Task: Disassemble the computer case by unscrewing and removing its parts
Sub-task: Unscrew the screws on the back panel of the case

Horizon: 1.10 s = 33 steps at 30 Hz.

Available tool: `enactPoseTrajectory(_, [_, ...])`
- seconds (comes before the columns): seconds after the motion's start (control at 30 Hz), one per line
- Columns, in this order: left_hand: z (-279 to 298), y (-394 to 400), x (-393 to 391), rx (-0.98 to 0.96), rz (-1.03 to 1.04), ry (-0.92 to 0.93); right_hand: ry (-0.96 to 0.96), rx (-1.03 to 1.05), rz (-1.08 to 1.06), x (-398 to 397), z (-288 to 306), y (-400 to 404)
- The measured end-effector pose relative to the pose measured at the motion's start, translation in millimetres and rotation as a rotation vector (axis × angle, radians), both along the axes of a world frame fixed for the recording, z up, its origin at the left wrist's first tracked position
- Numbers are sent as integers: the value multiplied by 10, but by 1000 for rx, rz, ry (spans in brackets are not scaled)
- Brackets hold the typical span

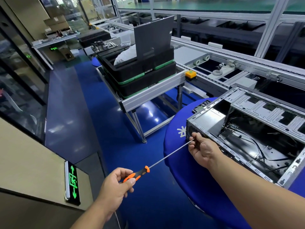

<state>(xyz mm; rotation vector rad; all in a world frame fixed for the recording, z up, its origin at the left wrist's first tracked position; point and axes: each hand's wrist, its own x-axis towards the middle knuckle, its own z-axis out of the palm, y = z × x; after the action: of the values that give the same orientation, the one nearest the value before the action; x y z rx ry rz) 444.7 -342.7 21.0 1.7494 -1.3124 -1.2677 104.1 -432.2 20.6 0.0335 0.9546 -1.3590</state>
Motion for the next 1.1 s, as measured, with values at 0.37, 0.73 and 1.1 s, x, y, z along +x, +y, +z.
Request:
enactPoseTrajectory(0.37, [19,23,-8,98,-70,120,-22,1,-3,-9,11,7])
enactPoseTrajectory(0.73, [46,72,-38,145,-36,153,-15,0,5,-30,-60,-17])
enactPoseTrajectory(1.1, [135,84,-85,52,-88,105,-12,11,-2,-30,-58,-17])
